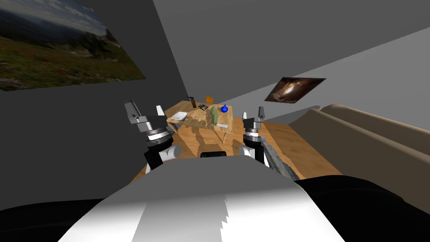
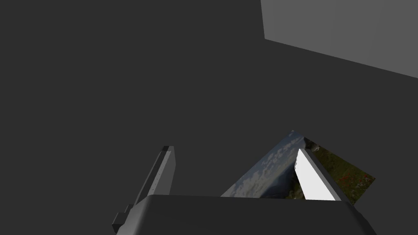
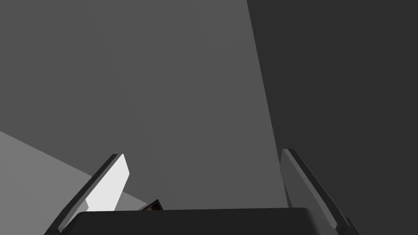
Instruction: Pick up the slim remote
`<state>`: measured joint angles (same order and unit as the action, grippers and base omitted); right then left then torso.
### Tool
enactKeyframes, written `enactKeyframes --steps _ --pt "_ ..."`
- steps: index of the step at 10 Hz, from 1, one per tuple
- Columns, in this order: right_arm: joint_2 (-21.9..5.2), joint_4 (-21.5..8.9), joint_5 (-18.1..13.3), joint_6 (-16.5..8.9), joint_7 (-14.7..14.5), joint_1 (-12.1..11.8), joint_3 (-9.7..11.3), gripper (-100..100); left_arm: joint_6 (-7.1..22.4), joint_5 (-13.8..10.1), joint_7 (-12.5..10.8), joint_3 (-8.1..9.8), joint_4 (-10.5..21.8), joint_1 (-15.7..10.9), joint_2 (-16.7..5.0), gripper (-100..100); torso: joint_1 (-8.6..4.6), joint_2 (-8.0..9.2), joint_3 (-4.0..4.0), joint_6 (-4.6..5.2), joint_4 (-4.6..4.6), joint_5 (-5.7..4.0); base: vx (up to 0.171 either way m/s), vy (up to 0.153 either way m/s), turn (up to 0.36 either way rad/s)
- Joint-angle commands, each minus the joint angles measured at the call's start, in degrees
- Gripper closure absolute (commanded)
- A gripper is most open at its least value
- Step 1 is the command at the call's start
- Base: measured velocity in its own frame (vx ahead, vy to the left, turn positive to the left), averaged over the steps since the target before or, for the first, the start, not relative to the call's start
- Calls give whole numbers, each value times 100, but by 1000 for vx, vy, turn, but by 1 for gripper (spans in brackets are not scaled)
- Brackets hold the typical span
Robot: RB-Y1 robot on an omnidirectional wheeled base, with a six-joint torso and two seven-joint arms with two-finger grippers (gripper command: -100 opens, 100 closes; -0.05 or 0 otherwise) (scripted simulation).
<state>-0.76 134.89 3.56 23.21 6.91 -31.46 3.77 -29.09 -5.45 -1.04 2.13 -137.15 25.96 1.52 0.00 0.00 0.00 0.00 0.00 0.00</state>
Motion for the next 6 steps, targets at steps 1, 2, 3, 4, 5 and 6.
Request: enactKeyframes --steps 1,2,3,4,5,6 --pt "-278 -69 -164 58 -41 99 -21 -100 0 0 0 0 0 0 0 0 0 0 0 0 0 0 3 14 15" --pt "-409 -117 -273 97 -67 159 -31 -100 0 0 0 0 0 0 0 0 3 -1 -1 -1 0 1 6 25 18" --pt "-548 -176 -406 145 -98 230 -41 -100 0 0 0 0 0 0 0 0 7 -3 -2 -1 -1 1 3 31 17" --pt "-694 -248 -561 201 -132 311 -51 -100 0 0 0 0 0 0 0 0 9 -3 -2 -1 -1 2 1 34 32" --pt "-846 -330 -737 265 -170 401 -62 -100 0 0 0 0 0 0 0 0 11 -2 -1 -1 -1 2 -1 34 28" --pt "-1004 -425 -911 334 -210 498 -73 -100 0 0 0 0 0 0 0 0 12 -1 -1 -1 0 3 2 40 38"
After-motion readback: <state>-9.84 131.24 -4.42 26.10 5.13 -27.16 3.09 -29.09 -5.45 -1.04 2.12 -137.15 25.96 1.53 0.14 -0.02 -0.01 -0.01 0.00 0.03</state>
